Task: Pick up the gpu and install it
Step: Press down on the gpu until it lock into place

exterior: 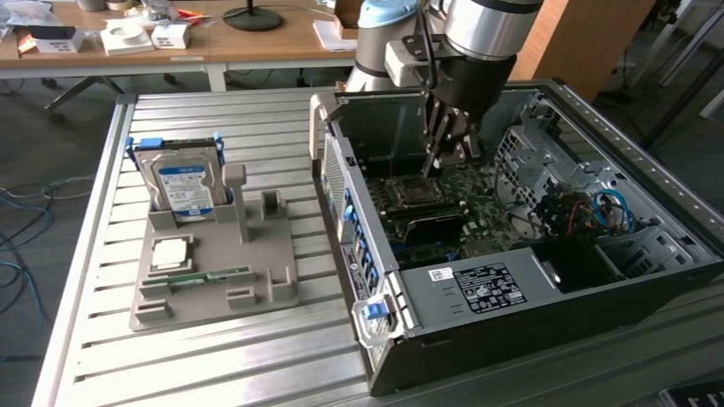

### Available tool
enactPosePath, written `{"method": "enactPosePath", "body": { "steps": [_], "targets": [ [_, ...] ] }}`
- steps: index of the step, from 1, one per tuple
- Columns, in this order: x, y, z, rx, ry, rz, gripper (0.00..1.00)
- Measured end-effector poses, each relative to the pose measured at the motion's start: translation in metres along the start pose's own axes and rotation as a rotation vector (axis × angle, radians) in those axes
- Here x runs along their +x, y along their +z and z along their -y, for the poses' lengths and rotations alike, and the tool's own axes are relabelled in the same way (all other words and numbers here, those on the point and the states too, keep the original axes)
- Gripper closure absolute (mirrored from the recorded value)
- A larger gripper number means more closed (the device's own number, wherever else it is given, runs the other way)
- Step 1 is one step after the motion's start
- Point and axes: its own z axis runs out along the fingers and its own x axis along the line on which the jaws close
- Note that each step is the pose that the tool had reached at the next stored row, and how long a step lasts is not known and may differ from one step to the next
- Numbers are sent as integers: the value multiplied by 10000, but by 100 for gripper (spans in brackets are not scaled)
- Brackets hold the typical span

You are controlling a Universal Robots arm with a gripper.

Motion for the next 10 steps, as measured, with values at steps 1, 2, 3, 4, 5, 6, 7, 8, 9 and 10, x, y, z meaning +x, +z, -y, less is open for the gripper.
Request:
{"method": "enactPosePath", "body": {
  "steps": [1,2,3,4,5,6,7,8,9,10],
  "targets": [
    [0,0,0,0,1,0,89],
    [0,0,0,0,0,-1,89],
    [0,0,0,0,0,0,89],
    [0,0,0,1,0,0,89],
    [0,0,0,0,0,0,89],
    [0,0,0,0,0,0,89],
    [0,0,0,0,0,-1,89],
    [0,0,0,1,0,0,89],
    [0,0,0,0,0,0,89],
    [0,0,0,0,1,-1,89]
  ]
}}
